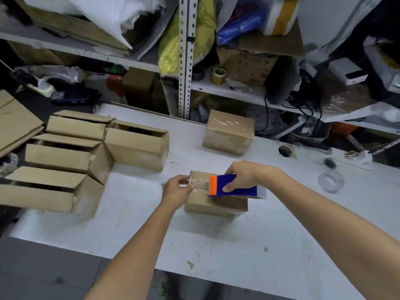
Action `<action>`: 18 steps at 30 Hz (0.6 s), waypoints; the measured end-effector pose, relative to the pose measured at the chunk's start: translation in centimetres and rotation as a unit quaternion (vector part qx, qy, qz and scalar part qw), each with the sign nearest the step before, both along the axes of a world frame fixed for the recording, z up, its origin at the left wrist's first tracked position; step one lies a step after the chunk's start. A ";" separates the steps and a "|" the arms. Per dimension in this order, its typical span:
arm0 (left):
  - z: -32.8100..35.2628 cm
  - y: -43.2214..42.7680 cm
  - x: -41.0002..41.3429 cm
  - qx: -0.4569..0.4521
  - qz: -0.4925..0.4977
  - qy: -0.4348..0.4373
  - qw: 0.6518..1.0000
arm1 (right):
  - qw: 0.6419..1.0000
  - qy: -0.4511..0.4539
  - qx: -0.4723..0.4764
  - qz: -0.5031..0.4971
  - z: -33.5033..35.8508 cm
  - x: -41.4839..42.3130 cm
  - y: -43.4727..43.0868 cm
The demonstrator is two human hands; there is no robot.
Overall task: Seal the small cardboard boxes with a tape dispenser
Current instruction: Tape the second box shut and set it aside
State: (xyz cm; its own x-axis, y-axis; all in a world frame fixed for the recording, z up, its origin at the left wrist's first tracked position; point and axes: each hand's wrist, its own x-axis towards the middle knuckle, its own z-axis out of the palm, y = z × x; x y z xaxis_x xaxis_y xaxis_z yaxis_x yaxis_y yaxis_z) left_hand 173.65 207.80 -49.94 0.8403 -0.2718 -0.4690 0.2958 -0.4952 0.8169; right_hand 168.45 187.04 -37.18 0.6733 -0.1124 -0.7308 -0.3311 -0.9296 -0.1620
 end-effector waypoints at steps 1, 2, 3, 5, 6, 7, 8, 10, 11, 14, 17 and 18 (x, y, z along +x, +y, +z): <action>0.2 0.0 0.0 0.001 0.002 -0.002 1.000 | 1.000 0.006 -0.007 -0.006 0.4 -0.8 -1.0; 0.2 -0.1 -0.1 0.002 0.002 -0.003 1.000 | 1.000 0.010 -0.015 -0.012 0.6 -1.6 -1.8; 0.3 -0.2 -0.1 0.004 0.000 -0.003 1.000 | 0.999 0.014 -0.023 -0.018 0.6 -2.3 -2.5; 0.2 -0.2 -0.1 0.009 -0.007 0.004 1.000 | 0.999 0.017 -0.033 -0.024 0.1 -3.0 -3.0; 0.1 -0.2 0.0 0.015 -0.012 0.011 1.000 | 0.999 0.018 -0.034 -0.025 -0.3 -3.0 -2.9; 0.2 -0.3 0.0 0.022 -0.016 0.015 1.000 | 0.999 0.018 -0.031 -0.026 -0.5 -2.9 -2.9; 0.3 -0.5 0.0 0.030 -0.016 0.016 0.999 | 0.999 0.021 -0.027 -0.026 -0.7 -2.7 -2.9; 0.7 -1.2 -0.3 0.048 -0.016 0.015 0.999 | 0.999 0.026 -0.018 -0.027 -1.0 -2.3 -2.9; 1.0 -2.1 -0.6 0.058 -0.024 0.013 0.998 | 0.999 0.024 -0.014 -0.032 -1.0 -2.4 -3.3; 1.2 -3.7 -1.7 0.096 -0.064 -0.015 0.993 | 0.999 0.022 -0.008 -0.032 -1.2 -2.3 -3.2; 0.5 -4.2 -2.2 0.089 -0.059 -0.021 0.994 | 0.999 0.015 0.000 -0.033 -1.4 -2.5 -3.7; 0.3 -4.2 -2.2 0.084 -0.057 -0.018 0.995 | 0.999 0.015 0.002 -0.032 -1.3 -2.6 -3.9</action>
